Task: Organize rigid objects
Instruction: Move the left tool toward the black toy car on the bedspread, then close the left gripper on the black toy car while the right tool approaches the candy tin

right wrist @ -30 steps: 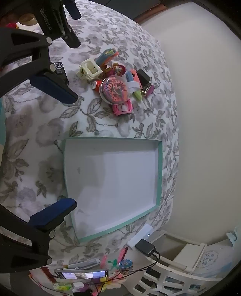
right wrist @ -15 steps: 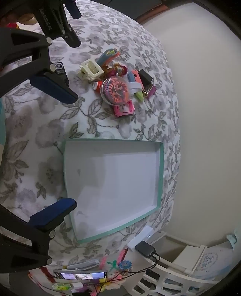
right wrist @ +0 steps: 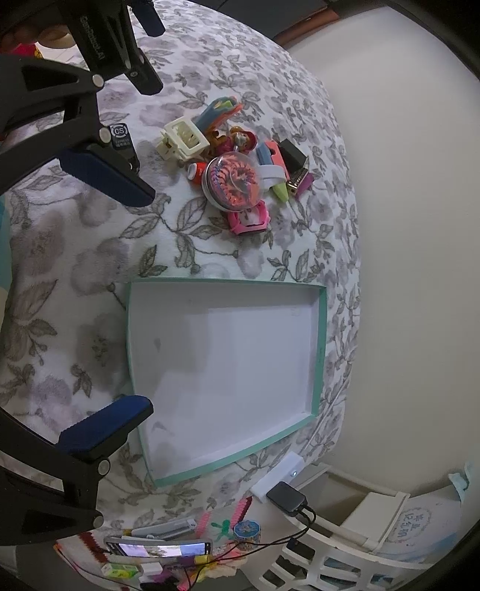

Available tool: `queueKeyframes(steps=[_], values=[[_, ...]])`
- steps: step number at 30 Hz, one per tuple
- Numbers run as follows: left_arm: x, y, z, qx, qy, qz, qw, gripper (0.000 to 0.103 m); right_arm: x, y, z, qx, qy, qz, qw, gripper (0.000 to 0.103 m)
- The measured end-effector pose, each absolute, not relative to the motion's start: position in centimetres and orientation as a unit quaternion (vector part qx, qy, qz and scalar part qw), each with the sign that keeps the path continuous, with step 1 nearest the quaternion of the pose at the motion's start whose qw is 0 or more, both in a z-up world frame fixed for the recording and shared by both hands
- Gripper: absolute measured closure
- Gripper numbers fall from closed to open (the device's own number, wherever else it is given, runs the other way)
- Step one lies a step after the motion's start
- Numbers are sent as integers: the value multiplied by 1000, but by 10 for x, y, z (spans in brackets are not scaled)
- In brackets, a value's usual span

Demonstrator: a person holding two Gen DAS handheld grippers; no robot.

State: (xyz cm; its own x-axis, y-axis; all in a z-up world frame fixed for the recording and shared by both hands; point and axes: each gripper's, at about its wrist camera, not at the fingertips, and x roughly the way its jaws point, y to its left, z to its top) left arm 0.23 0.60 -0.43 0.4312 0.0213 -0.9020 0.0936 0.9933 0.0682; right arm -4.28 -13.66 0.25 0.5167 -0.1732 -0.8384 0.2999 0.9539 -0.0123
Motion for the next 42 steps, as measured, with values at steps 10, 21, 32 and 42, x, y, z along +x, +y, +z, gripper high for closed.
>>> queueKeyframes(steps=[10,21,32,42], values=[[2,6,-5,54,534,-21,844,0,-42,-136,1,64,474,-135,868,0],[2,6,-4,55,534,-21,843,0,-42,-135,1,64,475,-134,868,0],[9,9,-20,66,558,-15,827,0,-38,-130,-5,69,488,-115,862,0],[17,-19,-65,111,623,-55,772,1,-33,-132,-14,64,504,-121,853,0]])
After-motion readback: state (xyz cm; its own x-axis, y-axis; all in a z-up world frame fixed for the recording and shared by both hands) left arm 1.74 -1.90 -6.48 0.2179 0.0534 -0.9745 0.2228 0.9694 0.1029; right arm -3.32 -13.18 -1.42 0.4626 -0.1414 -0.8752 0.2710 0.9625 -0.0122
